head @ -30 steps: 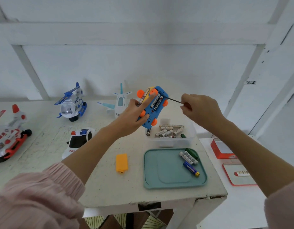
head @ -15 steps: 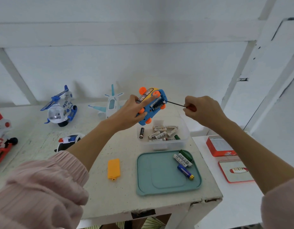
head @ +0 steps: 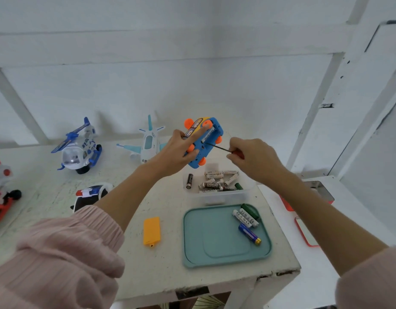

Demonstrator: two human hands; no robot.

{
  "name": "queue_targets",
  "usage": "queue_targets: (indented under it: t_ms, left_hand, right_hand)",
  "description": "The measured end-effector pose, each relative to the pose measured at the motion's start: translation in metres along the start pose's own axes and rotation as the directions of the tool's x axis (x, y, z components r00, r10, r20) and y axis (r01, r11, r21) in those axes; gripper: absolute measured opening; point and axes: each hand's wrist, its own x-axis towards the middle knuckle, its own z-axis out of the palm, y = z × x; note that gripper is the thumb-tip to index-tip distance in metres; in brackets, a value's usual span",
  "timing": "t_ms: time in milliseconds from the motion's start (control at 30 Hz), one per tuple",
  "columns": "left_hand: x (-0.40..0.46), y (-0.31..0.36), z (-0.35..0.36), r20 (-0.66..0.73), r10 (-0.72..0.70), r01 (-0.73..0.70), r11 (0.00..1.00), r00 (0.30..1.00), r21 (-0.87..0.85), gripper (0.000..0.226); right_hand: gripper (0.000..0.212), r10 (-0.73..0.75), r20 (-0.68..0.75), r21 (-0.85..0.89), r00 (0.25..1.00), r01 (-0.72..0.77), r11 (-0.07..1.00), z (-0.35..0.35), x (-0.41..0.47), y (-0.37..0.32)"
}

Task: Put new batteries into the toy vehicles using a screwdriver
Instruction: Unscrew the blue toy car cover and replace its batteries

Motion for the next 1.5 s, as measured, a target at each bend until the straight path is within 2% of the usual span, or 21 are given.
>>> queue_targets:
  t_ms: [267,367,433,533,667,900,1100,1300,1500]
  left_hand:
    - [0.001,0.007,0.011,-0.123,-0.093,0.078,0.989,0.988,-0.125,0.058]
    - [0.004,0.014,0.017,-0.188,-0.159,0.111,0.964,0.969,-0.244,0.059]
    - [0.006,0.017,0.019,-0.199,-0.205,0.133,0.937,0.958,-0.324,0.059]
    - [0.005,0.014,0.02,-0.183,-0.188,0.11,0.922,0.965,-0.371,0.059]
    - [-0.001,0.007,0.018,-0.138,-0.153,0.104,0.944,0.978,-0.313,0.059]
    - [-0.01,-0.001,0.005,-0.101,-0.032,0.012,0.981,0.994,-0.192,0.06]
    - [-0.008,0.0,0.002,-0.078,0.02,-0.028,0.994,0.997,-0.109,0.061]
    - [-0.004,-0.002,0.003,-0.056,0.068,-0.069,0.997,0.996,-0.027,0.06]
    - [-0.001,-0.002,0.004,-0.044,0.064,-0.065,0.997,0.997,-0.036,0.06]
  right_hand:
    - [0.012,0.041,-0.067,0.017,0.997,-0.04,0.999,0.01,0.001,-0.015]
    - [0.009,0.057,-0.121,0.007,0.991,-0.057,0.998,0.02,-0.003,-0.024]
    - [0.011,0.061,-0.161,0.019,0.985,-0.058,0.998,0.027,-0.005,-0.027]
    - [0.013,0.058,-0.168,0.06,0.984,-0.049,0.997,0.031,-0.007,-0.025]
    - [0.013,0.053,-0.2,0.127,0.978,-0.028,0.992,0.022,-0.011,-0.014]
    - [0.013,0.105,-0.248,0.096,0.963,-0.083,0.992,-0.006,0.005,0.005]
    - [0.014,0.05,-0.179,0.052,0.983,-0.042,0.998,-0.014,0.014,0.013]
    - [0.014,0.043,-0.172,0.018,0.984,-0.04,0.999,-0.015,0.017,0.018]
    - [0.015,0.047,-0.172,-0.012,0.984,-0.05,0.999,-0.015,0.016,0.023]
